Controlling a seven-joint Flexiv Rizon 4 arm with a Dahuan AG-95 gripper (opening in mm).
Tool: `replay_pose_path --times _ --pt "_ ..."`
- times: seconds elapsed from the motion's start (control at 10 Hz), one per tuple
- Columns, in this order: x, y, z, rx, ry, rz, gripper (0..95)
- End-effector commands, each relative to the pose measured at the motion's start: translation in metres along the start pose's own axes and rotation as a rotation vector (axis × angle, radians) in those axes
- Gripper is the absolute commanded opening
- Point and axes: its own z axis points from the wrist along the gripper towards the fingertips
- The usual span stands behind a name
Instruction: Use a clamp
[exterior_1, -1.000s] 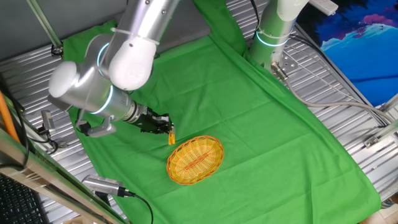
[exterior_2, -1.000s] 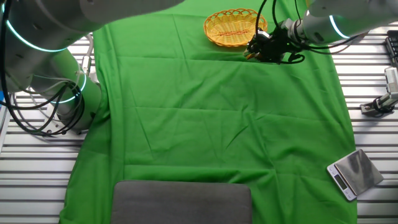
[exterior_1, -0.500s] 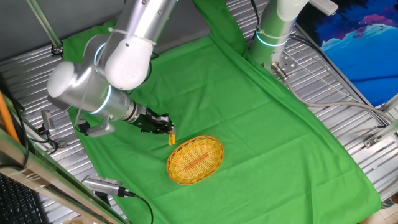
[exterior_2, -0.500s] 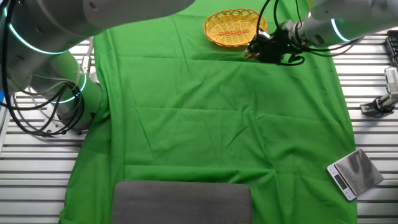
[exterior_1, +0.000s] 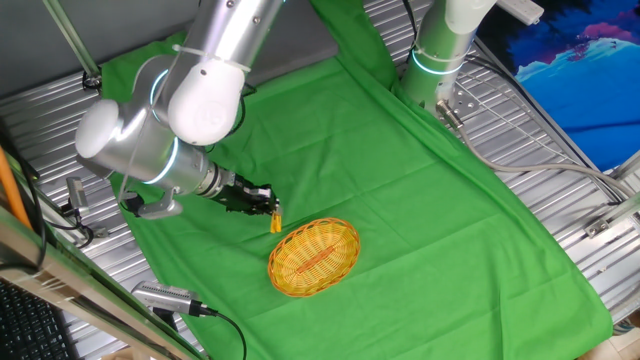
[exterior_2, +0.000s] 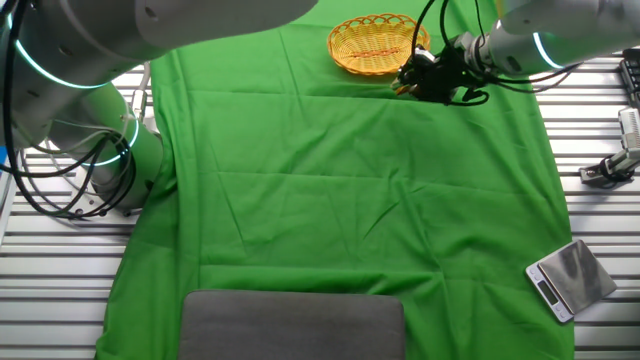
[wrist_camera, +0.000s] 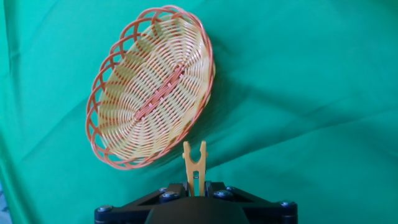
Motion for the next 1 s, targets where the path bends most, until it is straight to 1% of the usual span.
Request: replay_pose_path --times 0.1,0.3,0.4,0.6,1.0 --pt "0.0008 0.0002 -0.0001 0.022 0.028 0.064 0.0" --pt "0.0008 0.0002 -0.0001 0.035 0.042 0.085 0.0" --pt "0.0008 0.0002 -0.0001 0.034 0.042 0.093 0.0" --pt "0.0008 0.0002 -0.0001 0.024 0.06 0.121 0.0" --pt "0.0008 0.0002 -0.0001 0.023 0.091 0.197 0.0"
